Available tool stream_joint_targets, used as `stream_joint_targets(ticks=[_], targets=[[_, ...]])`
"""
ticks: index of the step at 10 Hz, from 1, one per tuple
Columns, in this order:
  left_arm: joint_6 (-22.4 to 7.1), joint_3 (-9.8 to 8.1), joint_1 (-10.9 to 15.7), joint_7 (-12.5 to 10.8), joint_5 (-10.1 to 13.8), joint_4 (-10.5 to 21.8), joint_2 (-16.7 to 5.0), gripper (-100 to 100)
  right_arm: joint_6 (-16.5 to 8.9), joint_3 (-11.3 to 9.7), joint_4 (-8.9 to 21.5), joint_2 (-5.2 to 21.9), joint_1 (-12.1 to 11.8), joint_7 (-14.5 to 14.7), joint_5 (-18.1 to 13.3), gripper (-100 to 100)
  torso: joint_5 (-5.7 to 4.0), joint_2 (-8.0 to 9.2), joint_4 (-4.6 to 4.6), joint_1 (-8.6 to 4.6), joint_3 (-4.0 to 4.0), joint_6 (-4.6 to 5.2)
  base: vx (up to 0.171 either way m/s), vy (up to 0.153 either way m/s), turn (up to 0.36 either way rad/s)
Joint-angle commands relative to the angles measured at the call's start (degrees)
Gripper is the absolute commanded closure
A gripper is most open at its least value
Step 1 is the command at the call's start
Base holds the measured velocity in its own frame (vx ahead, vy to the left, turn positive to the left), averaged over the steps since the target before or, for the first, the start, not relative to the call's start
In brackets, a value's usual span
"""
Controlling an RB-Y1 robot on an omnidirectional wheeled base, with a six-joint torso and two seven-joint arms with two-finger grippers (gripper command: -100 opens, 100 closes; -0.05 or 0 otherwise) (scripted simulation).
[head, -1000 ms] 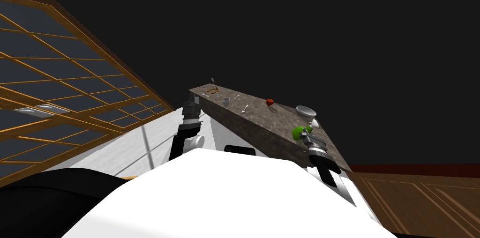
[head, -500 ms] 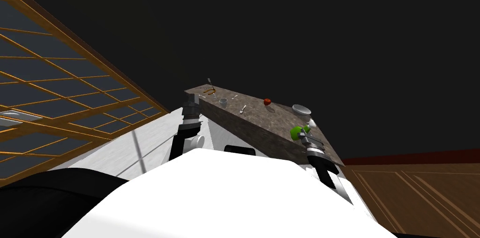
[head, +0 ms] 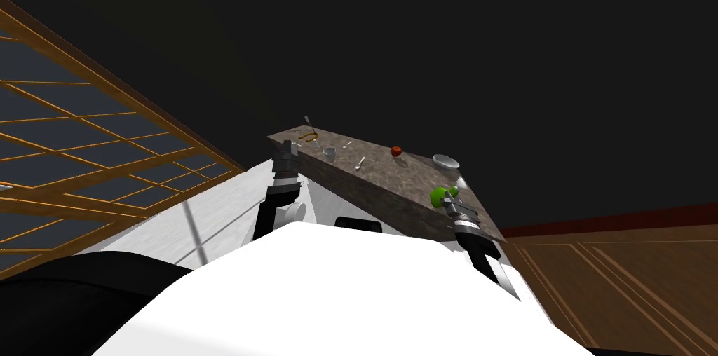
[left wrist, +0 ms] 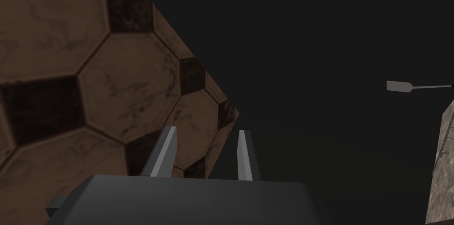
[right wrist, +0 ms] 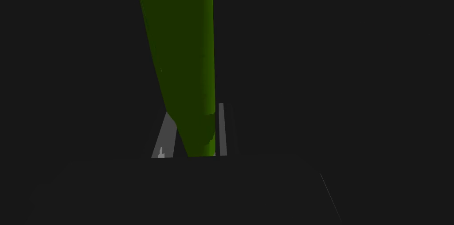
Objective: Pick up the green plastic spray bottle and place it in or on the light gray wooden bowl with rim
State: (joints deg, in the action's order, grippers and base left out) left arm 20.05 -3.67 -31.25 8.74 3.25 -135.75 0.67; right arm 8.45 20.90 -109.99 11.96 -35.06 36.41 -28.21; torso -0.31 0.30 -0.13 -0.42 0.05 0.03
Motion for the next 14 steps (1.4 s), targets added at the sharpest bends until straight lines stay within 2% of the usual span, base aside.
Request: stream_joint_targets(ticks=[1,3,4,8,14], targets=[[0.0,0.0,0.0,0.0,0.0,0.0,0.0,0,-1.0,-1.0,-0.2,1.1,0.3,-0.1,1.3,100,0.0,0.0,0.0,0.0,0.0,0.0,-0.196,-0.006,0.024],[0.0,0.01,0.0,0.0,0.0,0.0,0.0,0,-2.3,-2.2,-0.5,2.4,0.8,-0.1,2.8,100,-0.15,0.56,0.02,0.03,0.28,0.13,-0.219,0.001,0.013],[0.0,0.01,0.0,0.0,0.0,0.0,0.0,0,-4.1,-3.4,-0.6,4.3,1.5,-0.3,4.7,100,-0.21,0.65,0.01,0.0,0.33,0.16,-0.277,-0.015,0.041],[0.0,0.0,0.0,0.0,0.0,0.0,0.0,0,-9.1,-5.7,-0.2,9.1,3.2,-0.9,9.0,100,-0.34,0.88,0.05,-0.34,0.46,0.19,-0.254,-0.06,0.081],[0.0,-0.01,0.0,0.0,0.0,0.0,0.0,0,-19.0,-7.3,3.0,18.8,6.7,-2.6,15.9,100,-0.44,0.39,-0.03,-0.83,0.2,0.14,-0.172,-0.105,0.156]])
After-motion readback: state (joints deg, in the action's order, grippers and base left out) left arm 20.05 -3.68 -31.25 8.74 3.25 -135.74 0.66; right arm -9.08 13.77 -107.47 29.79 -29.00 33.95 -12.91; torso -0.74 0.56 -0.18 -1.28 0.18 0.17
